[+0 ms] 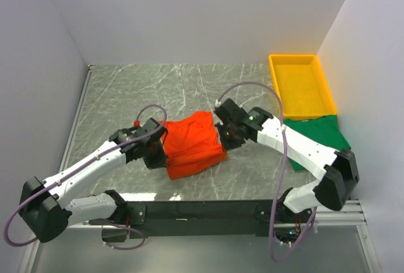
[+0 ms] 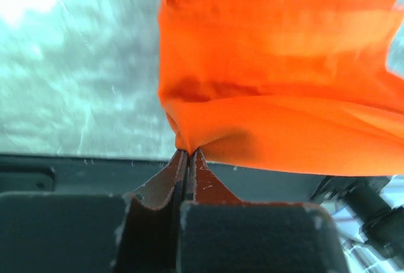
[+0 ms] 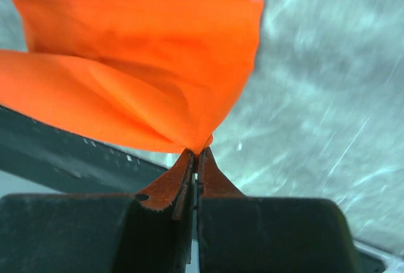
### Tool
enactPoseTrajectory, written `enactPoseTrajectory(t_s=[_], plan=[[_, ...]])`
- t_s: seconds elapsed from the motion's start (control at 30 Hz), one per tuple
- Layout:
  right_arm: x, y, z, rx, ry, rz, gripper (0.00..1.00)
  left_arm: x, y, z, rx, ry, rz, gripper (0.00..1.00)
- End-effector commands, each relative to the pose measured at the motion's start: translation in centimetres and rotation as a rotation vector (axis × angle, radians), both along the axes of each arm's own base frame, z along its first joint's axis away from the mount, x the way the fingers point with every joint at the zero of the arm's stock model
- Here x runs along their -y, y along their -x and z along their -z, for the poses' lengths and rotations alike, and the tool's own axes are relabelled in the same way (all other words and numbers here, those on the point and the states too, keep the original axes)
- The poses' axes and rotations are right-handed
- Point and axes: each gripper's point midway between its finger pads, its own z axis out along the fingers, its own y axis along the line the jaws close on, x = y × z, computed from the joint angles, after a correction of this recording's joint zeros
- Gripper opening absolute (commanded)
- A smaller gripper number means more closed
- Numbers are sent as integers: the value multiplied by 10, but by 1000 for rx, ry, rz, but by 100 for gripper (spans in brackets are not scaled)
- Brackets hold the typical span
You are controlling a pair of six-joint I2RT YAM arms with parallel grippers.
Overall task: Fold and stack the t-shirts
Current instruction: Fold the long partially folded tshirt into a neat square
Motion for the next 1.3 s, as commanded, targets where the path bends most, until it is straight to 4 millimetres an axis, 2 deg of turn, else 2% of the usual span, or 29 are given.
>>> enactPoseTrajectory(t_s=[0.0, 0.07, 0.1, 0.2, 0.37, 0.47, 0.7, 0.87, 1.0, 1.1, 1.27], plan=[[-3, -37, -17, 74, 36, -28, 0, -6, -39, -25, 121, -10, 29, 1], [-12, -53, -28, 106, 24, -32, 0, -14, -55, -29, 145, -21, 15, 1], [-13, -61, -22, 91, 41, -28, 0, -15, -64, -32, 154, -29, 8, 1], [-21, -83, -24, 109, 52, -33, 0, -26, -89, -34, 177, -61, -23, 1], [-30, -120, -16, 111, 62, -16, 0, -41, -128, -33, 199, -87, -58, 1], [-34, -142, -12, 118, 58, -1, 0, -43, -150, -29, 206, -85, -74, 1], [-36, -184, -4, 125, 38, 43, 0, -35, -197, -17, 226, -86, -74, 1], [-38, -211, 4, 141, 10, 71, 0, -40, -221, 1, 211, -110, -108, 1], [-43, -229, 14, 160, -20, 77, 0, -46, -234, 9, 216, -116, -148, 1], [-44, -240, 23, 174, -31, 84, 0, -50, -237, 13, 223, -132, -177, 1], [-47, -248, 32, 199, -46, 77, 0, -60, -241, 15, 255, -150, -228, 1]])
